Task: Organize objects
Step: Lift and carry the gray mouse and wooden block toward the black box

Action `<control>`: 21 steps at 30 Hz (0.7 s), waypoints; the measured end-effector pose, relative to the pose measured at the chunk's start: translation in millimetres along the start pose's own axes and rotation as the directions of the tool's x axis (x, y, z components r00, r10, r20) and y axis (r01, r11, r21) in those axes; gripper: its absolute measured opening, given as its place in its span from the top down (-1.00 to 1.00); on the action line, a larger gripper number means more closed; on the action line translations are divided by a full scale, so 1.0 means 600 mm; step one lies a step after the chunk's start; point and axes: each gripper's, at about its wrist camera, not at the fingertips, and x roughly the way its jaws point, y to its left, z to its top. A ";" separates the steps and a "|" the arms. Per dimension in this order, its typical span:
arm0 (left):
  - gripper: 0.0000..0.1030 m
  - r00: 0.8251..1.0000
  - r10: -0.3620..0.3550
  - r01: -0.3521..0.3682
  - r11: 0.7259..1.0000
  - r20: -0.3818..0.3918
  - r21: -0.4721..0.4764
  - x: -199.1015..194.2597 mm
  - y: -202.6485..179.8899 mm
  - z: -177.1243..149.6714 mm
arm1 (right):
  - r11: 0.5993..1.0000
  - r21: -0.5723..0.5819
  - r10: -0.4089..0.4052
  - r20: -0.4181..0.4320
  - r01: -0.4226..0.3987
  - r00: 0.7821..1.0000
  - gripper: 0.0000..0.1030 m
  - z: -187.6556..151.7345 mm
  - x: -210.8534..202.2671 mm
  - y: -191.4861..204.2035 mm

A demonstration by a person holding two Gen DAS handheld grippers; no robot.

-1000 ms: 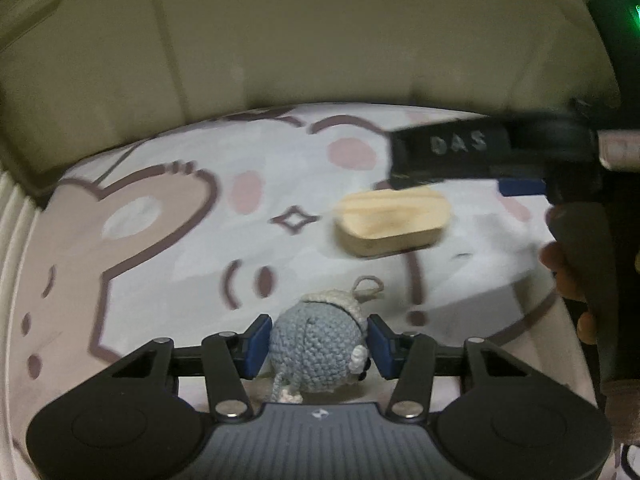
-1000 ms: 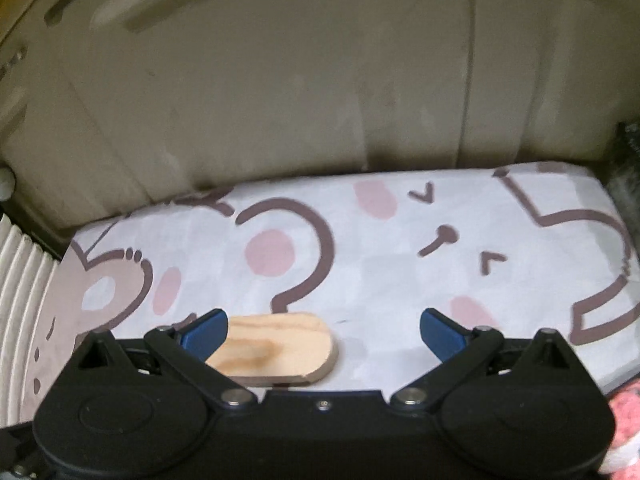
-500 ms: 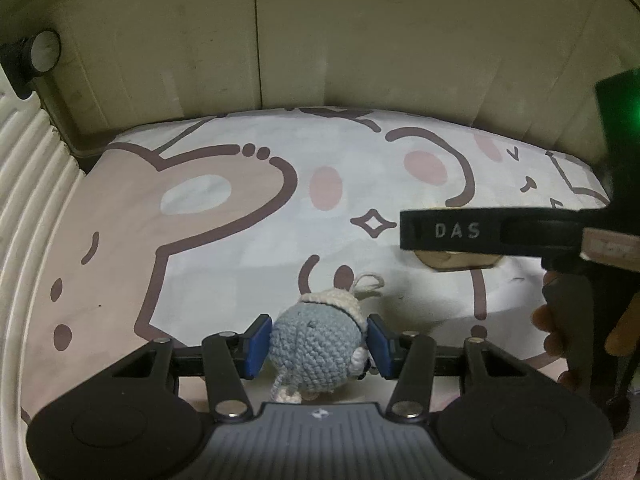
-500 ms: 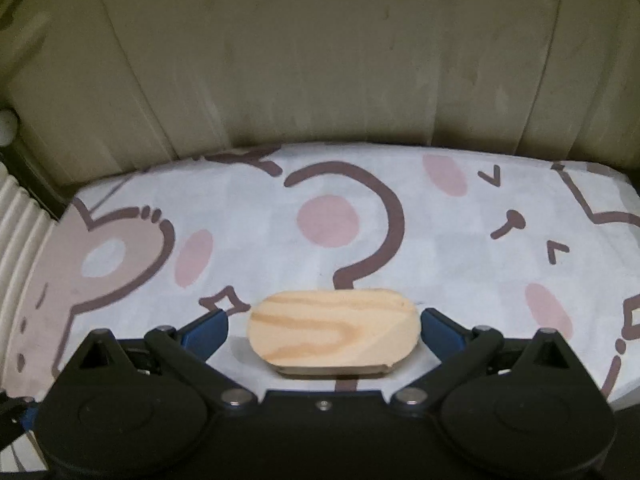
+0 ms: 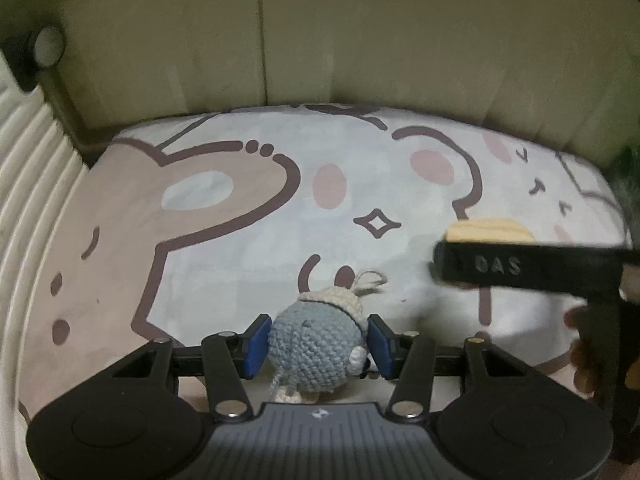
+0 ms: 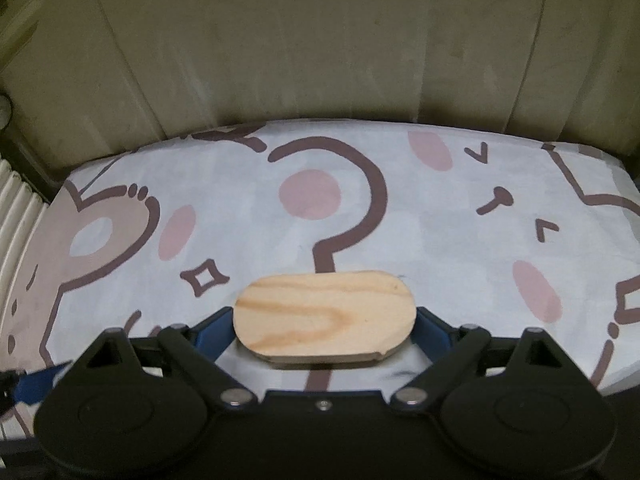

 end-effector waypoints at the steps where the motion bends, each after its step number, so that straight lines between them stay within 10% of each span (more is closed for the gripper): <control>1: -0.01 1.000 -0.006 0.006 1.000 0.002 -0.013 -0.003 0.002 0.001 | 1.000 0.001 0.000 0.001 0.000 1.000 -0.82 -0.001 -0.004 -0.004; 21: -0.01 0.993 -0.025 0.032 0.998 0.119 -0.051 -0.140 -0.024 0.011 | 1.000 0.001 0.005 0.139 -0.005 0.990 -0.82 -0.007 -0.175 -0.047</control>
